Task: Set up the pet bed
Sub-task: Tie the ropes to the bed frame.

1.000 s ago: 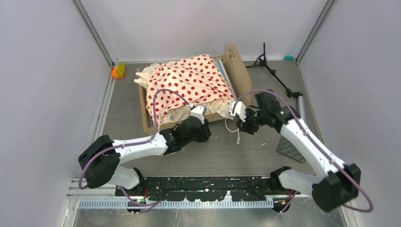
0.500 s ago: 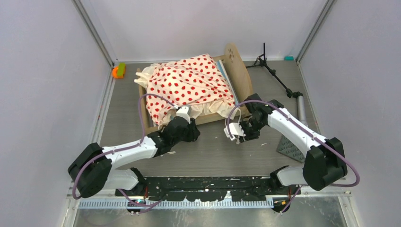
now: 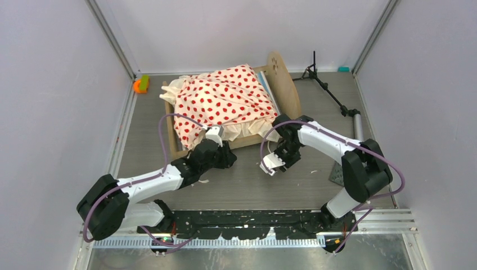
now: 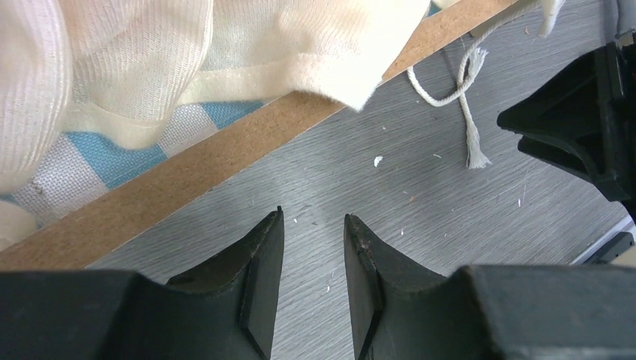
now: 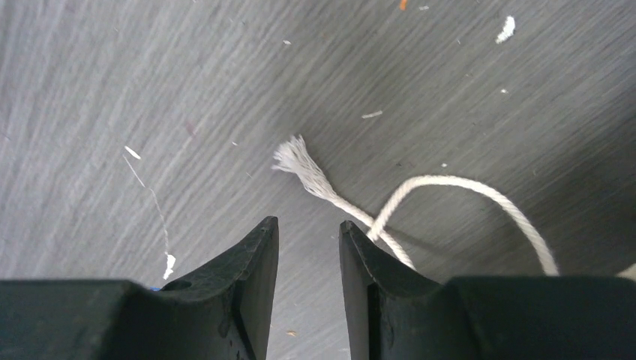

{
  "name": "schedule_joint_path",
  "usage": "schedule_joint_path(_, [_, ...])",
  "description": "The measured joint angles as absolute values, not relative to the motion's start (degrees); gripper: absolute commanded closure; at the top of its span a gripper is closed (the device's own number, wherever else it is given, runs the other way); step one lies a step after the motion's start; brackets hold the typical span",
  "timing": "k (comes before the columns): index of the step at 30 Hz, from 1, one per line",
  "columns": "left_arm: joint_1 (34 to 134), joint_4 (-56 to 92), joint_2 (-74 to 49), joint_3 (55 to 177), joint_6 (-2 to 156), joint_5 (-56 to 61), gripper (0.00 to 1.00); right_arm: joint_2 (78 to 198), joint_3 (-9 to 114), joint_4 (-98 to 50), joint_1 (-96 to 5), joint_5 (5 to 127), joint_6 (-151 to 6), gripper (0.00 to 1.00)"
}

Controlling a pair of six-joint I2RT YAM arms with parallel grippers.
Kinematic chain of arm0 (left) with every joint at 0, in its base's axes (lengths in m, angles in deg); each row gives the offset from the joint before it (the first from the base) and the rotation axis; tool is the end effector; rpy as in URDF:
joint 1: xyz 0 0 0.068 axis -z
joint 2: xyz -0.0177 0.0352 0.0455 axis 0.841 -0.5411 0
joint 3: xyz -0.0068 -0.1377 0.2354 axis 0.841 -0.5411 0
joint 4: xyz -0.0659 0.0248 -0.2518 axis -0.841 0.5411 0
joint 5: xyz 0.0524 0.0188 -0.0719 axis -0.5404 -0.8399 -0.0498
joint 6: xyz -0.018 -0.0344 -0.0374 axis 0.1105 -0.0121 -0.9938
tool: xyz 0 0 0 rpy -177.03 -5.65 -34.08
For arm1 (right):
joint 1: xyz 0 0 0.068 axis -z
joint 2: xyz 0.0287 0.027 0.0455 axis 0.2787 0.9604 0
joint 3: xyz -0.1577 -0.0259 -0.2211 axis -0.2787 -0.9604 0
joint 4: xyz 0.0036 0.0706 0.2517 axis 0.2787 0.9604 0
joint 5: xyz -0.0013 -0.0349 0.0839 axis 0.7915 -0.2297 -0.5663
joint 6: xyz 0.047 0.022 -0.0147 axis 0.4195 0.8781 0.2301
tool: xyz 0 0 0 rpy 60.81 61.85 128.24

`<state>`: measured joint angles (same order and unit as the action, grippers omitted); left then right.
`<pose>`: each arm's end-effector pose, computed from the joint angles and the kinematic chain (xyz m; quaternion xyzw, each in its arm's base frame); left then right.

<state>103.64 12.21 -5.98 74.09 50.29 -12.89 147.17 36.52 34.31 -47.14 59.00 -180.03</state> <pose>0.1739 -0.1759 0.1958 0.0279 0.8698 -0.2908 0.3977 0.2215 0.1435 0.1955 -0.9046 0.4064 0.1030 0.0773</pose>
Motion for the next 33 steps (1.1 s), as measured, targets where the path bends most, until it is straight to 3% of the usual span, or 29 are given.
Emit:
schedule_joint_path(12, [102.02,11.64,-5.31,73.35,50.42,-11.62,0.63,155.17,41.55,34.37,-47.14,62.02,-184.29,0.60])
schedule_joint_path(33, [99.59,9.63,-6.38,72.80,50.18,-8.84,0.63,159.21,41.44,33.70,-47.54,63.35,-185.43,0.63])
